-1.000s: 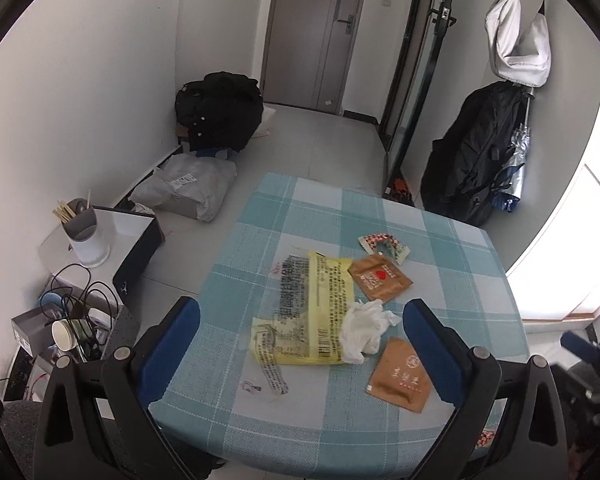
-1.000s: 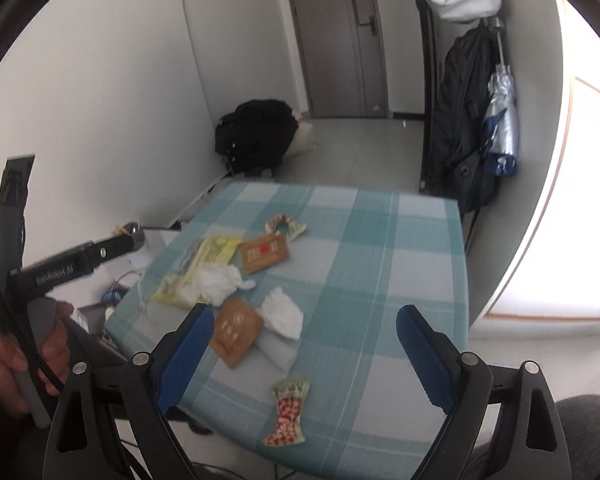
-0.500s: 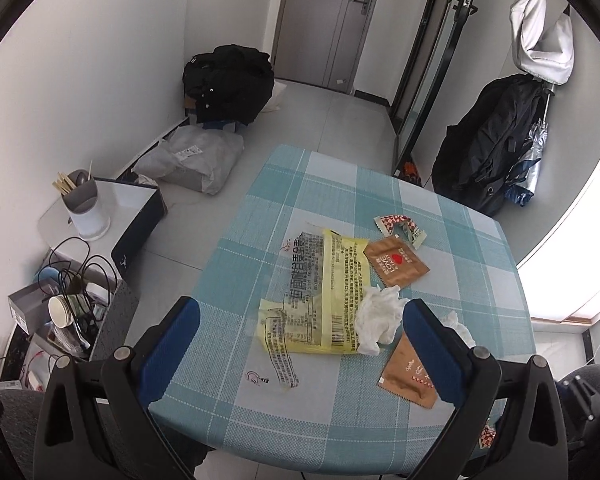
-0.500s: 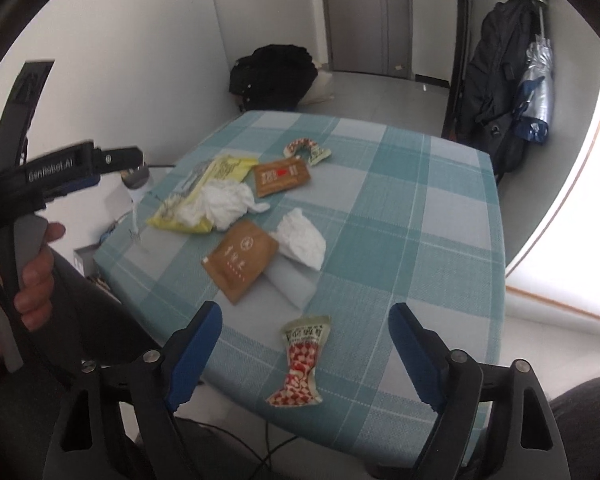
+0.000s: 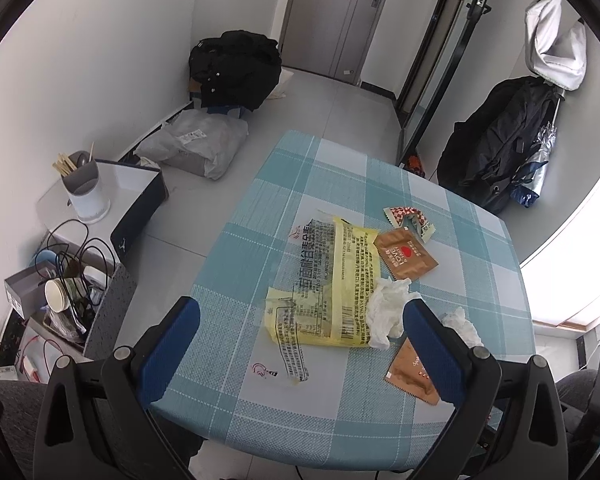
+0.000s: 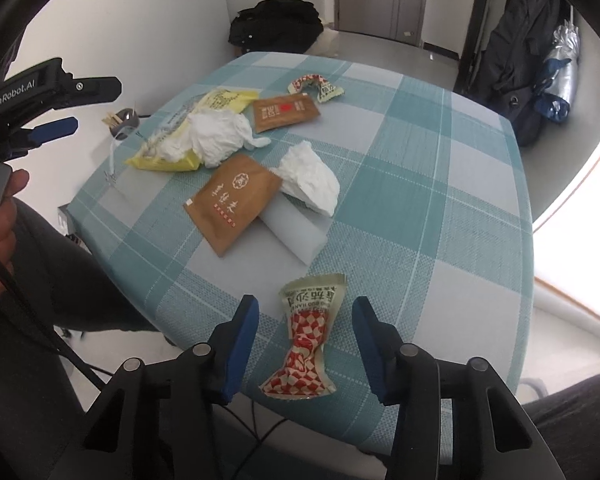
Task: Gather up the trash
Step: 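Grasp the red-white snack wrapper with the right gripper and lift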
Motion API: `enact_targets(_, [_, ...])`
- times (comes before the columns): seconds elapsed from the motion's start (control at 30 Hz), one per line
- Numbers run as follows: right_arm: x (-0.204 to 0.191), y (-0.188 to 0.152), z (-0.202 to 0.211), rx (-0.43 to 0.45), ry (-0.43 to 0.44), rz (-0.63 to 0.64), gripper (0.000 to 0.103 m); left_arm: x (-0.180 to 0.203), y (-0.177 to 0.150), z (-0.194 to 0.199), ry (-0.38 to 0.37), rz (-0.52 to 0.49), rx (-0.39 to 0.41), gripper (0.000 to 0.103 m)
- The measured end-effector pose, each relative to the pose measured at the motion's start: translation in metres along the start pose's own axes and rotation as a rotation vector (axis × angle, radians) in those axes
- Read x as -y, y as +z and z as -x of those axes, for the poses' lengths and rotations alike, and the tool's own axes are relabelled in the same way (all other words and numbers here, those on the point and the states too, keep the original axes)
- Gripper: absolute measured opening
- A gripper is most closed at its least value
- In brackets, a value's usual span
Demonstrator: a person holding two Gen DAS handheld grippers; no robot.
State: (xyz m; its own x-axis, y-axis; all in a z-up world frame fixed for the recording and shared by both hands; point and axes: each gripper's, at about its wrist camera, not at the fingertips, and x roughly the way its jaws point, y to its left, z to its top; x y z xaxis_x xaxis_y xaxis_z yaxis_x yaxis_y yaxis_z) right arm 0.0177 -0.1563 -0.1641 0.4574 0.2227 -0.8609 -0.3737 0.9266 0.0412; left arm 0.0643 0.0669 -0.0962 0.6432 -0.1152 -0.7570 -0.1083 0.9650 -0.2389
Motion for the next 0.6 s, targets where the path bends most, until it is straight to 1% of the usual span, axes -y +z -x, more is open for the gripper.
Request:
enact_targets(0.03, [-0.0018, -0.0007, -0.0009, -0.004, -0.005, 0.009, 0.040, -0.0005, -0.0001, -0.0006, -0.001, 0.004, -0.003, 0.100])
enact_targets(0.17, [-0.0081, -0.0025, -0.0031, -0.010, -0.039, 0.042, 0.033, -0.0021, -0.0004, -0.0017, -0.013, 0.015, -0.014, 0.100])
enact_targets(0.2, [-0.0091, -0.0028, -0.0028, -0.009, -0.043, 0.047, 0.029, -0.0022, -0.0005, -0.0019, -0.014, 0.013, -0.016, 0.100])
enact_targets(0.23, [-0.0093, -0.0031, -0.0027, -0.009, -0.044, 0.048, 0.027, -0.0020, -0.0007, -0.0022, -0.021, 0.010, -0.019, 0.100])
enact_targets(0.33, [-0.0083, -0.0030, -0.0025, -0.006, -0.042, 0.046, 0.025, -0.0010, -0.0023, -0.0032, -0.036, 0.007, -0.029, 0.100])
enact_targets(0.43, [-0.0076, -0.0022, -0.0016, 0.000, -0.037, 0.041, 0.022, 0.0008, -0.0041, -0.0053, -0.030, -0.002, -0.039, 0.100])
enact_targets(0.6, [-0.0012, -0.0004, 0.0017, 0.014, -0.018, 0.008, 0.021, 0.0009, -0.0063, -0.0067, -0.033, -0.007, -0.049, 0.100])
